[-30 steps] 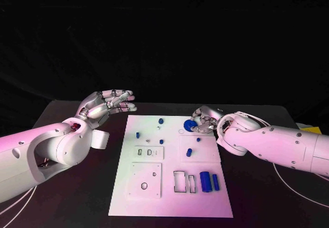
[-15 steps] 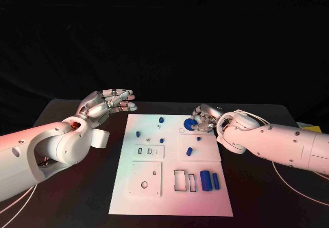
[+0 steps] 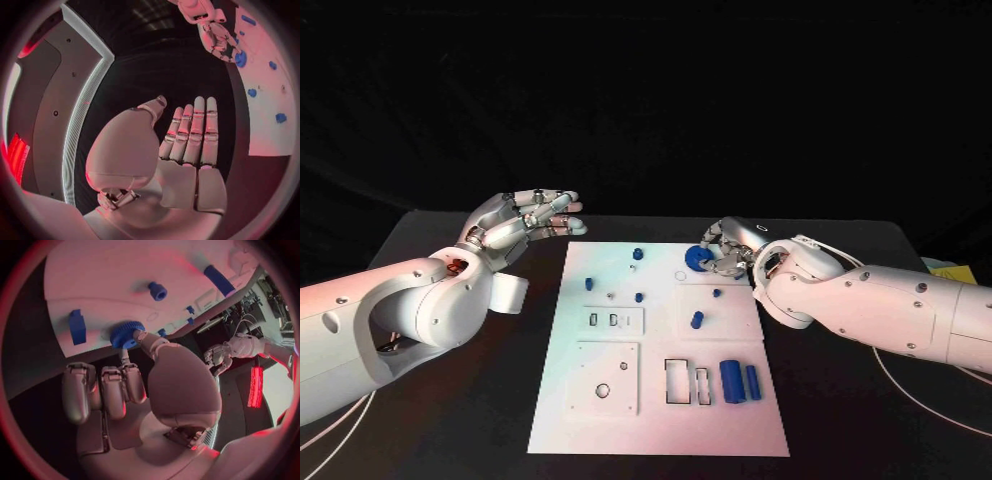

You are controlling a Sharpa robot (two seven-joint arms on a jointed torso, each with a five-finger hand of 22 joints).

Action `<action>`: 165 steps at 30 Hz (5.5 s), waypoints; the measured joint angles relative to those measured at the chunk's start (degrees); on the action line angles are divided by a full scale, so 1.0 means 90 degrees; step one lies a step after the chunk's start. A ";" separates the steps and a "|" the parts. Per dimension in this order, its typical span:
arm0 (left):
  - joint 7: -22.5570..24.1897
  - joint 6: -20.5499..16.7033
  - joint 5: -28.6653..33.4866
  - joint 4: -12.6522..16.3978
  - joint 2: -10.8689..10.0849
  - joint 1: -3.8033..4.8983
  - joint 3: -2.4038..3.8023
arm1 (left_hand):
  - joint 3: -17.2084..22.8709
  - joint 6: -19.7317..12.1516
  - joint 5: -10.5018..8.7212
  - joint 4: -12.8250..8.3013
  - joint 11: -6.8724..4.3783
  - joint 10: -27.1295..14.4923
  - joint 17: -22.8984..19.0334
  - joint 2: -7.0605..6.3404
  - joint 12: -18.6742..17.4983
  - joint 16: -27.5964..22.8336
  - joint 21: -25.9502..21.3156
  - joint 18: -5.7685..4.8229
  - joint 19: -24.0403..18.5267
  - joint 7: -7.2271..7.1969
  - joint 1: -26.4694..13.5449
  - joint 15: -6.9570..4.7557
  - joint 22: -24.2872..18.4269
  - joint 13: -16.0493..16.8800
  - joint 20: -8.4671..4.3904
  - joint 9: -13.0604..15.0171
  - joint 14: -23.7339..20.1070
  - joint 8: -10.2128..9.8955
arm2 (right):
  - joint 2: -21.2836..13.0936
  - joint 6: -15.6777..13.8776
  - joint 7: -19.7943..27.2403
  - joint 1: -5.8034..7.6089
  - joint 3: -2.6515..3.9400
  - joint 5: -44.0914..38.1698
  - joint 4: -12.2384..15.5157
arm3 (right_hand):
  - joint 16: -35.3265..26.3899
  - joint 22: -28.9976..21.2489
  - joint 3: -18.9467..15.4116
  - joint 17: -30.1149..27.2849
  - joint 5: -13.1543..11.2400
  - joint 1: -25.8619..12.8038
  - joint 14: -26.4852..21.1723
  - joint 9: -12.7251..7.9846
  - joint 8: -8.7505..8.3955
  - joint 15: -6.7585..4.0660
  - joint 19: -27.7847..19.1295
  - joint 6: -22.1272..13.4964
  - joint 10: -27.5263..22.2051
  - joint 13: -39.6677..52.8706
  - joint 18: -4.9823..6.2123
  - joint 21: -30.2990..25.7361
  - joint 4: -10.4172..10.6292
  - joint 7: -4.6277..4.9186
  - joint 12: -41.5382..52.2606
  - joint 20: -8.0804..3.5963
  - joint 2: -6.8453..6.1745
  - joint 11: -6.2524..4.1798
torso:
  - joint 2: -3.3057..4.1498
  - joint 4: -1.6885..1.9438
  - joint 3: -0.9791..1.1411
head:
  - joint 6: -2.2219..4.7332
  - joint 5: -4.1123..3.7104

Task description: Assemble the parts on the task board

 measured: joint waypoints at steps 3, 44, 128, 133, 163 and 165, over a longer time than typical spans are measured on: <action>-0.0010 0.0001 0.0000 -0.0003 -0.0004 0.0000 0.0000 | 0.0000 0.0000 0.0000 0.0000 0.0000 0.0000 0.0000 0.0000 0.0000 0.0000 0.0000 0.0000 0.0000 0.0000 0.0000 0.0000 0.0000 0.0000 0.0000 0.0005 0.0000 0.0000 | -0.0020 -0.0116 -0.0020 0.0009 0.0001 -0.0052 0.0075 | 0.0000 0.0000 -0.0001 0.0000 -0.0025 -0.0042 0.0000 0.0000 0.0073 0.0000 0.0000 0.0002 0.0000 0.0000 0.0000 0.0000 0.0001 -0.0002 0.0000 0.0000 -0.0028 0.0000 | -0.0002 0.0000 -0.0001 | 0.0010 0.0000; -0.0076 0.0006 -0.0002 0.0000 0.0011 0.0001 0.0000 | 0.0017 0.0000 0.0000 0.0017 0.0000 0.0000 0.0006 0.0025 0.0000 0.0000 0.0000 0.0000 0.0000 0.0000 -0.0025 0.0000 -0.0005 -0.0001 0.0000 0.0001 0.0000 0.0000 | 0.1323 -0.0256 -0.0488 0.0063 -0.0022 -0.1241 0.0038 | 0.0000 -0.0004 -0.0001 -0.0001 -0.0070 -0.0116 0.0000 0.0139 0.0053 0.0001 0.0000 -0.0030 -0.0001 0.0003 0.0000 0.0025 0.0037 -0.0066 -0.0001 0.0001 -0.0103 0.0000 | 0.0015 0.0028 -0.0010 | -0.0044 0.0186; -0.0115 0.0010 -0.0003 -0.0119 0.0073 0.0004 0.0000 | 0.0017 0.0000 0.0000 0.0016 0.0000 0.0000 0.0024 0.0050 0.0000 0.0000 0.0000 0.0000 0.0000 0.0000 -0.0001 0.0023 -0.0016 -0.0001 0.0000 0.0010 -0.0023 -0.0025 | 0.0155 -0.0148 0.0783 0.0231 -0.0028 0.0561 0.0514 | 0.0000 -0.0004 0.0073 0.0003 0.0093 -0.0086 0.0000 0.0041 -0.0752 0.0141 -0.0001 -0.0613 -0.0515 -0.0035 0.0006 -0.0280 0.0183 0.0092 -0.0439 0.0096 0.0026 0.0200 | -0.0020 -0.0041 0.0007 | -0.0082 0.0222; -0.0115 0.0013 -0.0003 -0.0202 0.0108 0.0003 0.0000 | 0.0016 0.0000 0.0000 0.0016 0.0000 0.0000 0.0025 0.0050 0.0000 0.0000 0.0000 0.0000 0.0000 0.0000 -0.0001 0.0022 -0.0016 -0.0001 0.0000 0.0009 -0.0023 -0.0025 | -0.0497 -0.0065 0.1608 0.0359 -0.0028 0.1628 0.0972 | 0.0000 -0.0268 0.0189 0.0003 0.0106 0.0088 0.0000 0.0078 -0.0784 0.0141 -0.0037 -0.0537 -0.0894 -0.0404 0.0101 -0.0627 0.0077 0.0130 -0.0769 0.0132 0.0031 0.0194 | -0.0062 -0.0093 0.0010 | -0.0045 0.0165; -0.0107 0.0111 -0.0023 -0.0519 0.0273 -0.0004 -0.0013 | 0.0016 0.0000 0.0000 0.0016 0.0000 0.0000 0.0033 0.0050 0.0000 0.0000 0.0000 0.0000 0.0000 0.0000 -0.0001 0.0022 -0.0021 -0.0001 0.0000 0.0013 -0.0023 -0.0025 | -0.1440 0.0544 0.2424 -0.0155 -0.0045 0.1516 0.0557 | 0.0005 -0.0149 -0.0019 0.0001 0.0051 0.0263 -0.0012 0.0246 -0.0977 0.0011 -0.0042 -0.0566 -0.1020 -0.0964 0.0211 -0.0648 -0.0071 -0.0099 -0.1086 -0.0022 -0.0313 -0.0025 | -0.0204 -0.0265 0.0080 | -0.0021 -0.0080; -0.0107 0.0115 -0.0024 -0.0521 0.0275 -0.0004 -0.0014 | 0.0017 0.0000 0.0000 0.0016 0.0000 0.0000 0.0033 0.0050 0.0000 0.0000 0.0000 0.0000 0.0000 0.0000 -0.0001 0.0023 -0.0021 -0.0001 0.0000 0.0013 -0.0023 -0.0025 | -0.1392 0.0541 0.2387 -0.0165 -0.0045 0.1453 0.0468 | 0.0005 -0.0080 -0.0036 0.0001 0.0051 0.0263 -0.0011 0.0246 -0.0981 0.0011 -0.0042 -0.0566 -0.1001 -0.0906 0.0196 -0.0589 -0.0088 -0.0099 -0.1054 -0.0022 -0.0313 -0.0024 | -0.0202 -0.0265 0.0079 | -0.0021 -0.0076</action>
